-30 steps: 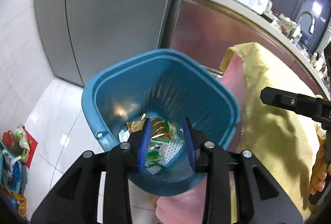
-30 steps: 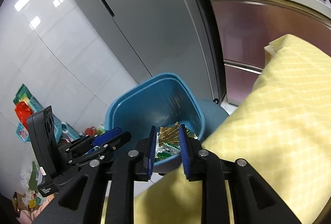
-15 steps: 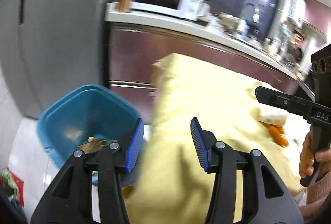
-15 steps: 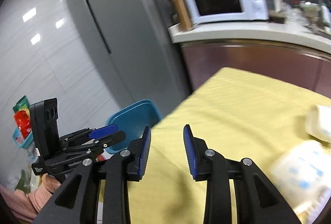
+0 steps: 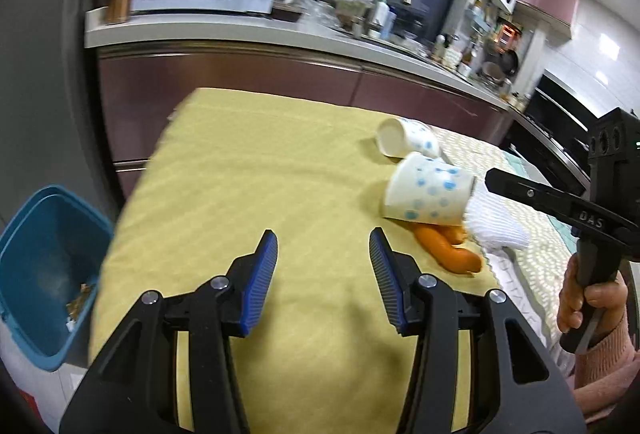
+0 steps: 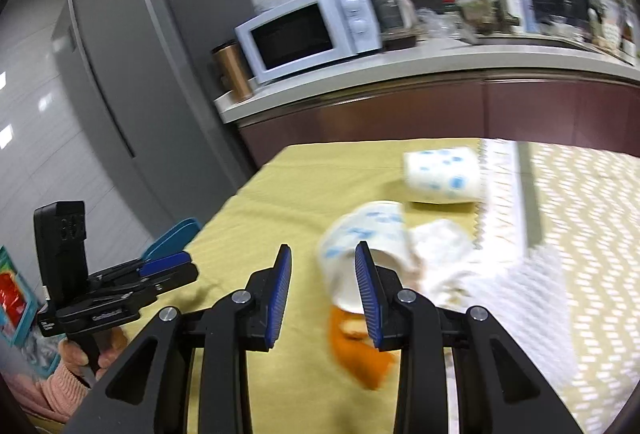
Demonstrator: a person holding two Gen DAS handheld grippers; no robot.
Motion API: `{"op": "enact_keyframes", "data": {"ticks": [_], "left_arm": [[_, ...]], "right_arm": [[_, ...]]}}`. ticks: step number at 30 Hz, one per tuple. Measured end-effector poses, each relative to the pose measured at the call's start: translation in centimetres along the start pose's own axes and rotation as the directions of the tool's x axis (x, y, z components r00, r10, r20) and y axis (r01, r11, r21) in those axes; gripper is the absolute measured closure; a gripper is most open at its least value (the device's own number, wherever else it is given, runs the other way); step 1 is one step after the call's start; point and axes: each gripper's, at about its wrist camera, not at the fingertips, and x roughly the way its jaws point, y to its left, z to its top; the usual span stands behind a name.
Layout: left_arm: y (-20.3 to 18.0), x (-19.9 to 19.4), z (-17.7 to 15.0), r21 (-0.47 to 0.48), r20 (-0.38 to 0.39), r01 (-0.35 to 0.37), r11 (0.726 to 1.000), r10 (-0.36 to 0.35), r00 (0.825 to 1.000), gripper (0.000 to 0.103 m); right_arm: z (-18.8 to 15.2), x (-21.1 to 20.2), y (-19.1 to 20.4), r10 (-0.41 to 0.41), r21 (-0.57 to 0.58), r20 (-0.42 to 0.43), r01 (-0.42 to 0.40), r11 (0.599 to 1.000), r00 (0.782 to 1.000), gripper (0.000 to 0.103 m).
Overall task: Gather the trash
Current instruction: 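Move both open tools back over the table toward the cups, then grasp the blue-dotted paper cup rim with the left tool while the right grasps the white foam net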
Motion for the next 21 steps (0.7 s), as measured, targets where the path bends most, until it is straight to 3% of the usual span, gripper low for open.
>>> {"op": "enact_keyframes", "data": {"ticks": [7, 14, 21], "left_arm": [[-3.3, 2.6, 0.9, 0.046, -0.041, 0.070, 0.996, -0.069, 0.997, 0.050], [-8.2, 5.1, 1.9, 0.147, -0.055, 0.124, 0.981, -0.117, 0.992, 0.042], [-11.1, 7.8, 2.8, 0.206, -0.056, 0.097, 0.974, -0.087, 0.995, 0.046]], "right_arm": [[-1.5, -2.6, -5.3, -0.126, 0.097, 0.022, 0.123, 0.988, 0.992, 0.066], [-2.7, -3.8, -11.2, -0.236, 0.213, -0.005, 0.232, 0.949, 0.972, 0.062], [-3.6, -3.5, -13.7, -0.231, 0.263, -0.056, 0.237, 0.935, 0.971, 0.050]]}}
